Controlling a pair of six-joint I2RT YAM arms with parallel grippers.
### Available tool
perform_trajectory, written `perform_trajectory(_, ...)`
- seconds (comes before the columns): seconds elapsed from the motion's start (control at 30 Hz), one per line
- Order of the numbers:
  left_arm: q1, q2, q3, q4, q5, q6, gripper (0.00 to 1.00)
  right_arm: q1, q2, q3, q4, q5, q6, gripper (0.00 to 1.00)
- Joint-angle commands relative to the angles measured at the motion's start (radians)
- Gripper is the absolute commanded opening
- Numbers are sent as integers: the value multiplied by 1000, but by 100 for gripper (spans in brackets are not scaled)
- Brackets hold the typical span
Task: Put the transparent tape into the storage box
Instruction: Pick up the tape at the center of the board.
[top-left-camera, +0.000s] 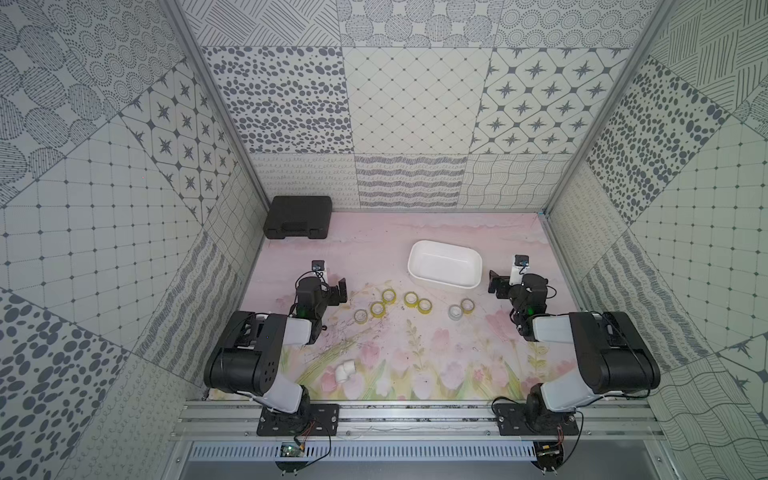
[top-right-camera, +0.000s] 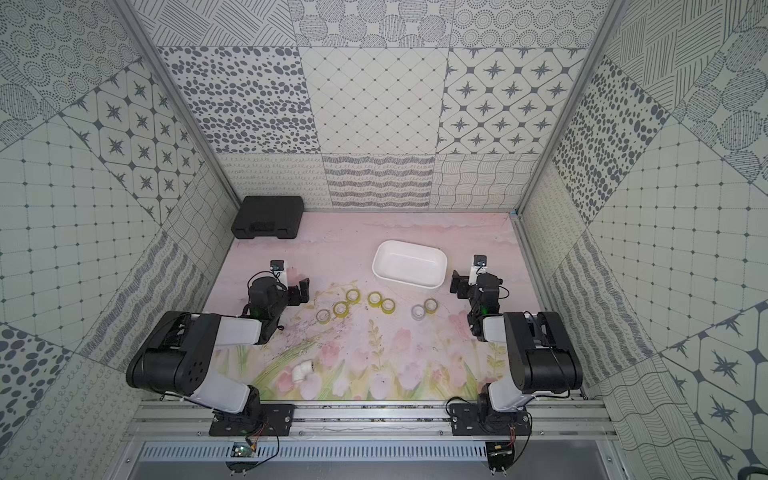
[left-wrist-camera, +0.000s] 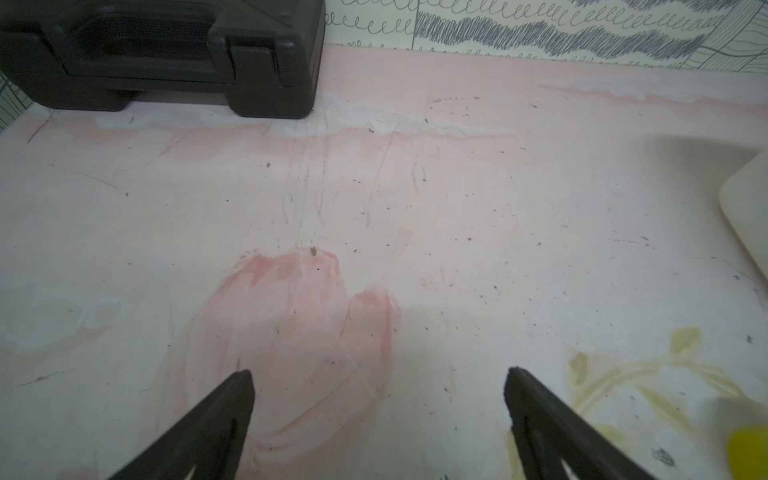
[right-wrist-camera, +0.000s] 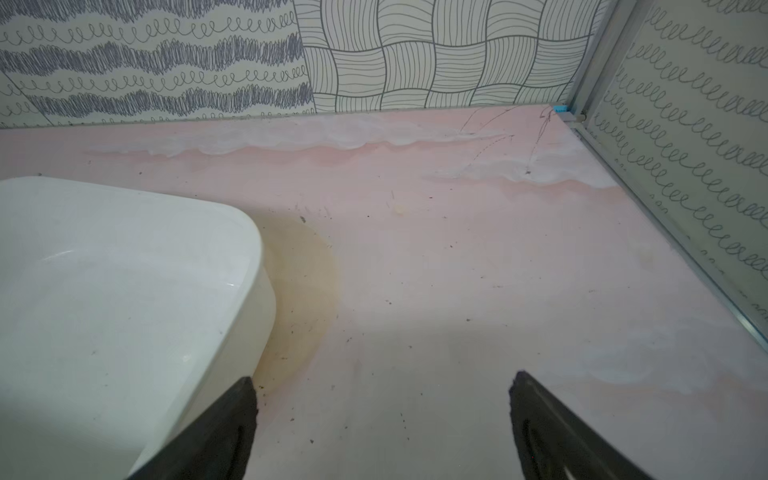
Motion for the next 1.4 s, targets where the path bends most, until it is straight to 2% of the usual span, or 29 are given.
perform_trajectory(0.0,8,3,6,38,19,12,99,4,9,17,45,-6,-8,97)
perform_trajectory(1.03,8,2,6,41,13,11,99,4,7,15,50,5,-3,97)
perform_trajectory(1.23,7,-70,25,-46,-10,2,99,-1,-130,91,-180,15,11,97)
perform_trajectory(1.37,0,-158,54,-165,-32,2,99,-2,-263,188,-453,79,121,97)
